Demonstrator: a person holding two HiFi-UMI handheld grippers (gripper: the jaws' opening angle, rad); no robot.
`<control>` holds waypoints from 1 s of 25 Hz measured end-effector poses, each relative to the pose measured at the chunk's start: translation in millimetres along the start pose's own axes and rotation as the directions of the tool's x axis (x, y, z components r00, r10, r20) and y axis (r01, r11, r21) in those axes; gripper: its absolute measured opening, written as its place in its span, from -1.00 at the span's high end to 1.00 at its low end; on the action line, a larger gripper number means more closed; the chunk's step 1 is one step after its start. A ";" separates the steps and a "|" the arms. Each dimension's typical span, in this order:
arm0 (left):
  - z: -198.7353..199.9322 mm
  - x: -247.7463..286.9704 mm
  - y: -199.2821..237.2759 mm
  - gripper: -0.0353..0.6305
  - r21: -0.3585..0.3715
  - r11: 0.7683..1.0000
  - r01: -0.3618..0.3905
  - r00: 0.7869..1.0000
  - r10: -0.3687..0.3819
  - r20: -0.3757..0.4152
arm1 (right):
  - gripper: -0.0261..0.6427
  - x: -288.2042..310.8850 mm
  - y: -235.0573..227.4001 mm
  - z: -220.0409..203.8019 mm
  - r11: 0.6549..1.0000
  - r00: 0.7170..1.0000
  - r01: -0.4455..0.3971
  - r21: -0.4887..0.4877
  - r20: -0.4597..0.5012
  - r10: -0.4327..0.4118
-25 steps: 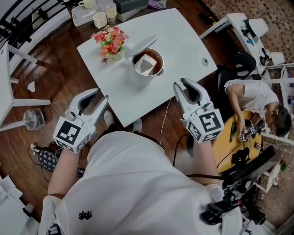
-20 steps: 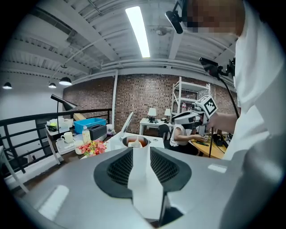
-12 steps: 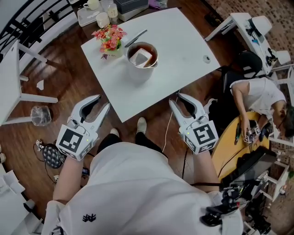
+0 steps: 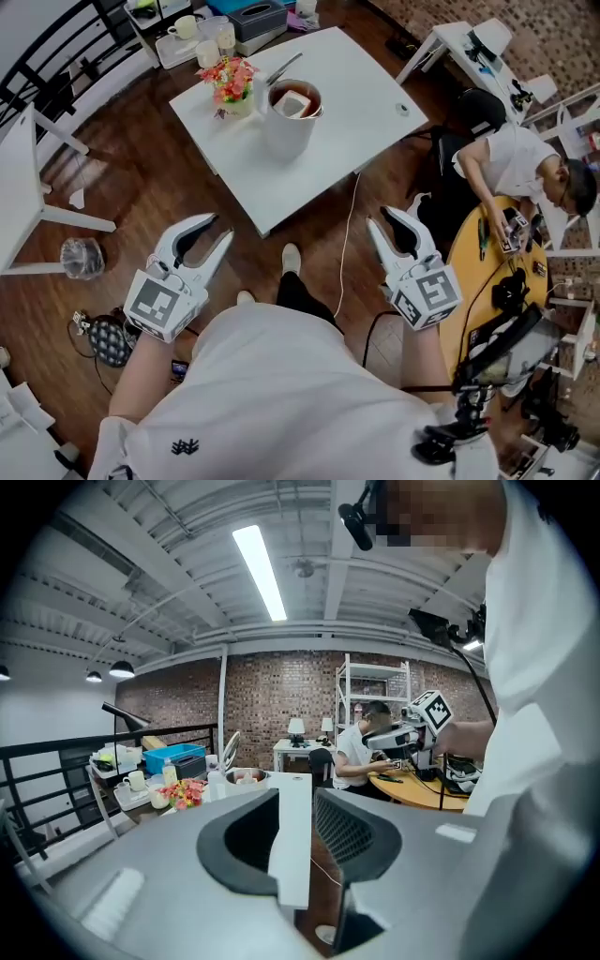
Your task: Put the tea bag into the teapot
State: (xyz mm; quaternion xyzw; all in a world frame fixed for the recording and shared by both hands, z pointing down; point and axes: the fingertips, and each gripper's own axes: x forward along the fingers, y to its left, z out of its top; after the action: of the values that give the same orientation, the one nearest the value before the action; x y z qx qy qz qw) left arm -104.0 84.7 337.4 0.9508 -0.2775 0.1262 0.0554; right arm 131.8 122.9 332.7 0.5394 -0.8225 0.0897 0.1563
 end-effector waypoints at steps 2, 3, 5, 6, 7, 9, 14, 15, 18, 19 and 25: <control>-16.2 -23.4 -1.4 0.61 0.002 1.000 0.008 1.000 -0.008 0.007 | 0.61 -15.5 22.2 2.8 1.000 1.000 0.020 -0.015 0.006 -0.020; -24.3 -33.0 -2.5 0.61 -0.001 1.000 0.010 1.000 -0.010 0.003 | 0.61 -23.2 32.3 4.6 0.999 1.000 0.029 -0.020 0.012 -0.028; -35.2 -47.4 -6.7 0.61 -0.014 1.000 0.014 1.000 -0.014 -0.010 | 0.61 -37.8 49.6 6.4 0.999 0.999 0.043 -0.025 0.024 -0.042; -37.5 -52.7 -9.1 0.61 -0.019 1.000 0.017 1.000 -0.017 -0.010 | 0.61 -44.2 56.6 6.4 0.998 0.998 0.050 -0.026 0.029 -0.049; -38.6 -57.2 -11.0 0.61 -0.019 1.000 0.021 1.000 -0.021 0.000 | 0.61 -49.8 62.6 6.1 0.998 0.998 0.057 -0.025 0.034 -0.056; -38.9 -66.6 -13.7 0.61 -0.011 1.000 0.026 0.999 -0.026 0.021 | 0.61 -58.3 72.8 6.0 0.997 0.997 0.070 -0.015 0.045 -0.069; -37.2 -87.1 -19.8 0.61 -0.003 1.000 0.023 0.999 -0.023 0.043 | 0.61 -72.2 90.4 10.8 0.996 0.994 0.087 -0.022 0.071 -0.085; -38.0 -89.6 -20.1 0.61 -0.002 1.000 0.020 0.999 -0.020 0.043 | 0.61 -74.4 92.7 12.4 0.996 0.993 0.089 -0.028 0.076 -0.086; -41.6 -93.3 -20.4 0.61 0.007 1.000 0.019 0.999 -0.019 0.039 | 0.61 -79.7 98.0 15.1 0.994 0.993 0.095 -0.048 0.074 -0.091; -41.7 -94.1 -20.7 0.61 0.007 1.000 0.020 0.999 -0.020 0.040 | 0.62 -80.6 99.7 14.7 0.994 0.993 0.096 -0.052 0.071 -0.092; -41.2 -97.1 -22.6 0.61 0.001 1.000 0.027 0.999 -0.027 0.044 | 0.62 -76.3 109.1 11.5 0.994 0.994 0.092 -0.060 0.063 -0.088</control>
State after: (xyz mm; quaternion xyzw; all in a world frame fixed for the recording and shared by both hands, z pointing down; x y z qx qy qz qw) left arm -179.4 160.8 349.9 0.9569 -0.2660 0.1046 0.0509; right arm 58.3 228.7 297.3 0.5731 -0.8042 0.0404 0.1523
